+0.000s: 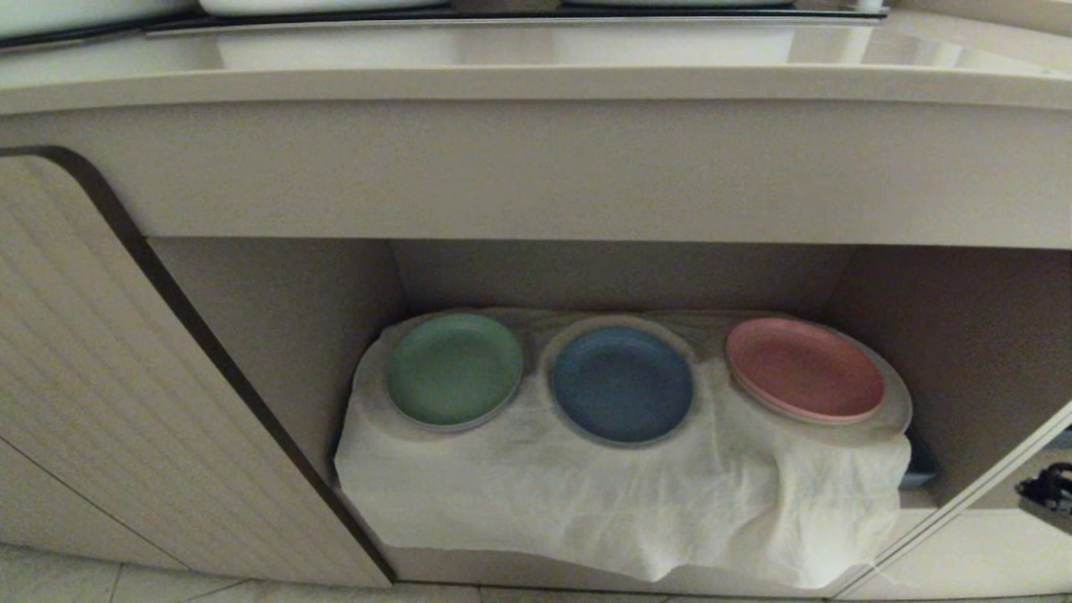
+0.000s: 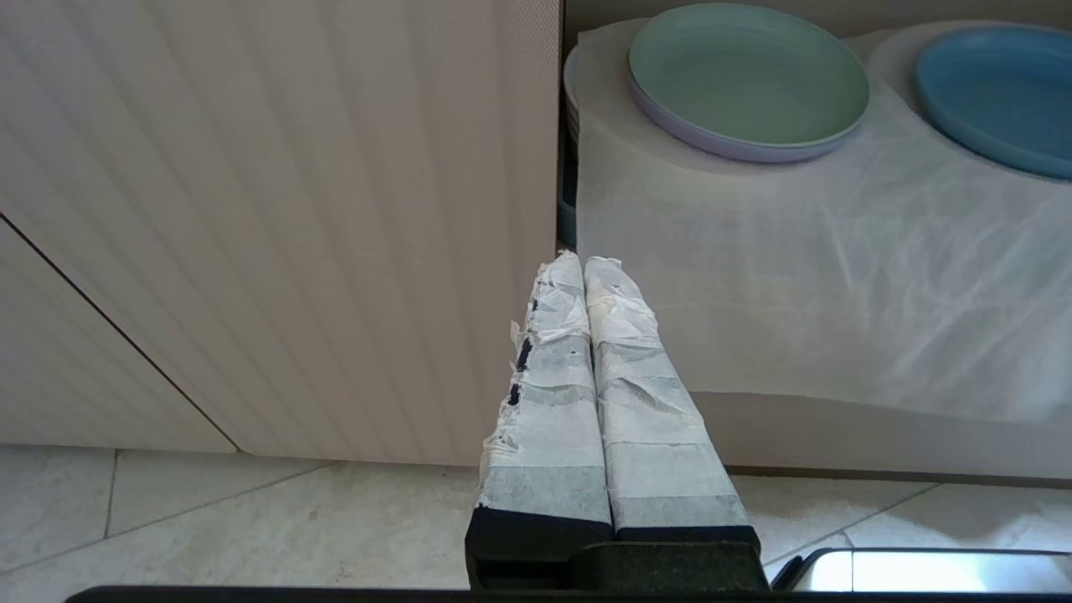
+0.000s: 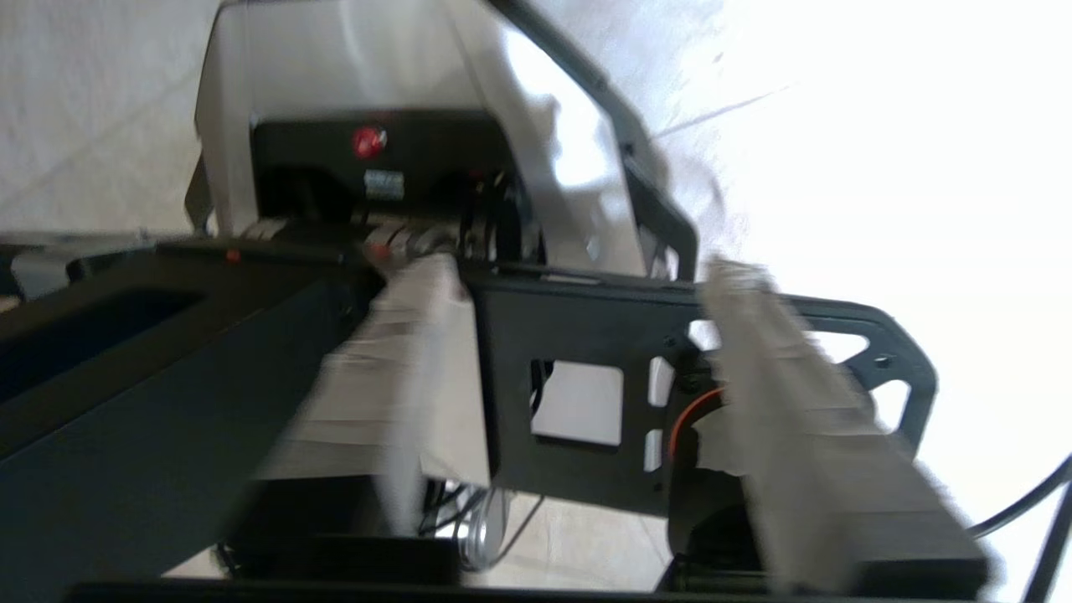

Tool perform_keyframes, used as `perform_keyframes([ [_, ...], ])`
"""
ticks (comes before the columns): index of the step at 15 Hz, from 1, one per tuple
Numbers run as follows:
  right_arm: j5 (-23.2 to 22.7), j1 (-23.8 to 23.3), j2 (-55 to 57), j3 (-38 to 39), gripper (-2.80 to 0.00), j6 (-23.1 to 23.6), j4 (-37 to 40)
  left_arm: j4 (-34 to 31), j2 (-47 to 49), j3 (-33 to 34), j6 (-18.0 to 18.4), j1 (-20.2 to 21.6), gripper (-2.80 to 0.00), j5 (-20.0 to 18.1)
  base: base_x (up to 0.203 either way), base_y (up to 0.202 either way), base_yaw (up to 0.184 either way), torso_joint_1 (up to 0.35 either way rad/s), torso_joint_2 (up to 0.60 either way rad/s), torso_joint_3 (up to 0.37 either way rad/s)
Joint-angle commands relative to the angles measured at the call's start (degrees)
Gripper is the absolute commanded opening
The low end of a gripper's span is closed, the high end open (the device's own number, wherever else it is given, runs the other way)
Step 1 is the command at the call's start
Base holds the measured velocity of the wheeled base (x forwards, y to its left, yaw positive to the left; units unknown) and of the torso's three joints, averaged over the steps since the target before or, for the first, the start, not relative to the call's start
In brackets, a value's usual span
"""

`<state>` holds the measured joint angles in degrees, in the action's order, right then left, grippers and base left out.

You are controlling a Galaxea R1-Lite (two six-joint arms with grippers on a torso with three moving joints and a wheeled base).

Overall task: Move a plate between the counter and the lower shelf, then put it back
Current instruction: Pick up the plate in the cupboard

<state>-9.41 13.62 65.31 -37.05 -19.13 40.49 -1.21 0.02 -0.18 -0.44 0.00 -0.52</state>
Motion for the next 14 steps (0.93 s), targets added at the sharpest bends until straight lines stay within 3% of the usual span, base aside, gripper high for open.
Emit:
perform_keyframes([
  [1,0.63,-0.89,-2.5,0.13,-2.8,-0.12,0.16,-0.02,-0.02,0.01,-0.01,0.0,-2.8,0.0,0.0,0.0,0.0,0.0,0.0,0.0],
  [4,1.14,-3.67,-4.2,0.14,-2.8,1.22,-0.07,-0.02,-0.02,0.01,-0.06,0.0,-2.8,0.0,0.0,0.0,0.0,0.0,0.0,0.0],
  [8,1.3,-11.27,-9.32,1.29,-2.8,10.31,-1.24,-0.02,-0.02,0.01,-0.04,0.0,-2.8,0.0,0.0,0.0,0.0,0.0,0.0,0.0],
  [12,4.28,-11.59,-19.32,5.79,-2.8,10.7,-9.52,-0.02,-0.02,0.01,0.0,0.0,-2.8,0.0,0.0,0.0,0.0,0.0,0.0,0.0],
  [14,7.92,-11.55,-25.19,8.43,-2.8,11.01,-13.84,-0.02,-0.02,0.01,0.0,0.0,-2.8,0.0,0.0,0.0,0.0,0.0,0.0,0.0],
])
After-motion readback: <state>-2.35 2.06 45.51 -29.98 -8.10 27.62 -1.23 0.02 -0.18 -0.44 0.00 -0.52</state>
